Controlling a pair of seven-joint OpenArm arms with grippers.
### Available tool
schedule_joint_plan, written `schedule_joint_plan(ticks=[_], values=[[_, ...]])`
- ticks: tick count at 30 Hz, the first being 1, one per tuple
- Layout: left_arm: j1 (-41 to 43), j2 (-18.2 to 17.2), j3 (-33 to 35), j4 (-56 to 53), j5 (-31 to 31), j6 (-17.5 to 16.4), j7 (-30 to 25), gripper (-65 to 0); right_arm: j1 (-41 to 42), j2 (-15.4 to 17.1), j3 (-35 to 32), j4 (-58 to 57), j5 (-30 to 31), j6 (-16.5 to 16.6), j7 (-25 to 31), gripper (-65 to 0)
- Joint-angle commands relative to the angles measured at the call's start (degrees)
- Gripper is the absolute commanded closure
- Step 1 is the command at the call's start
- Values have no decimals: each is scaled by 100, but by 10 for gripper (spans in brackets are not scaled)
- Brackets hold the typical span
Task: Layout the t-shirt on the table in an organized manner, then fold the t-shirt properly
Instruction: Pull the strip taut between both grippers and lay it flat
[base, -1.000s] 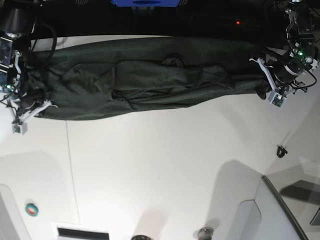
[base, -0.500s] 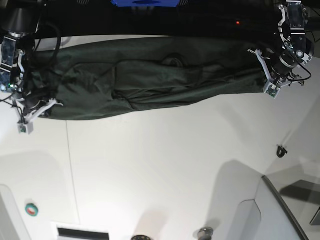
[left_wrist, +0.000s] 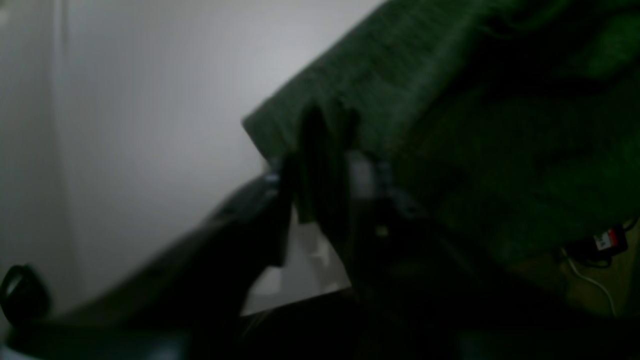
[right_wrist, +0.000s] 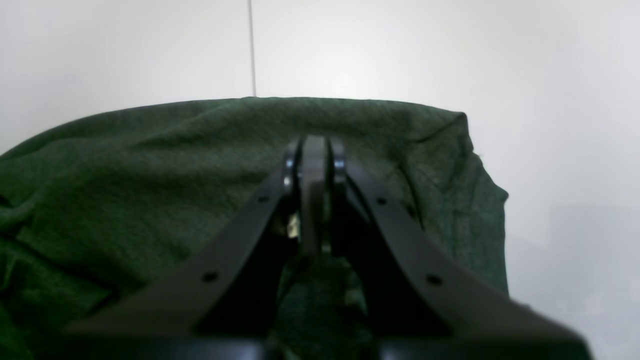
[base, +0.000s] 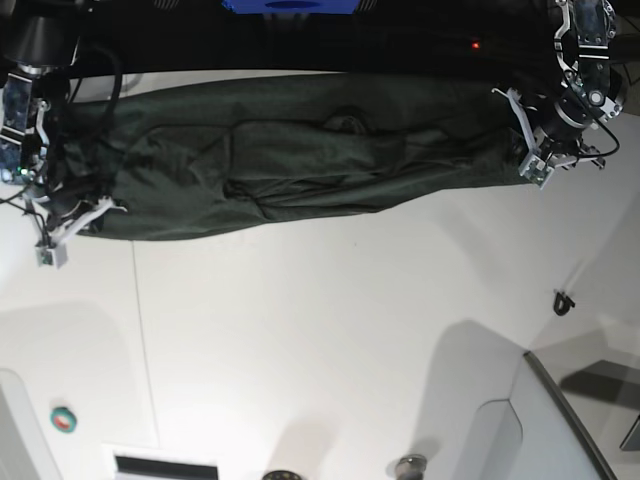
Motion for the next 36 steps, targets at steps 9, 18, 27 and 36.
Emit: schedule_joint_plan(ticks=[9, 18, 27, 36], values=[[532, -260, -14, 656, -81, -36, -166, -298, 98, 75, 26, 108, 63, 51, 105, -15], [48, 478, -515, 410, -1118, -291, -562, 0, 90, 57, 35, 108, 63, 51, 105, -14], [-22, 566, -603, -873, -1144, -291, -624, 0, -16, 57, 35, 117, 72, 51, 105, -14], [-233, 303, -797, -1612, -1109, -265, -1090, 0, -658, 66, -1292, 1453, 45, 420, -247, -12]])
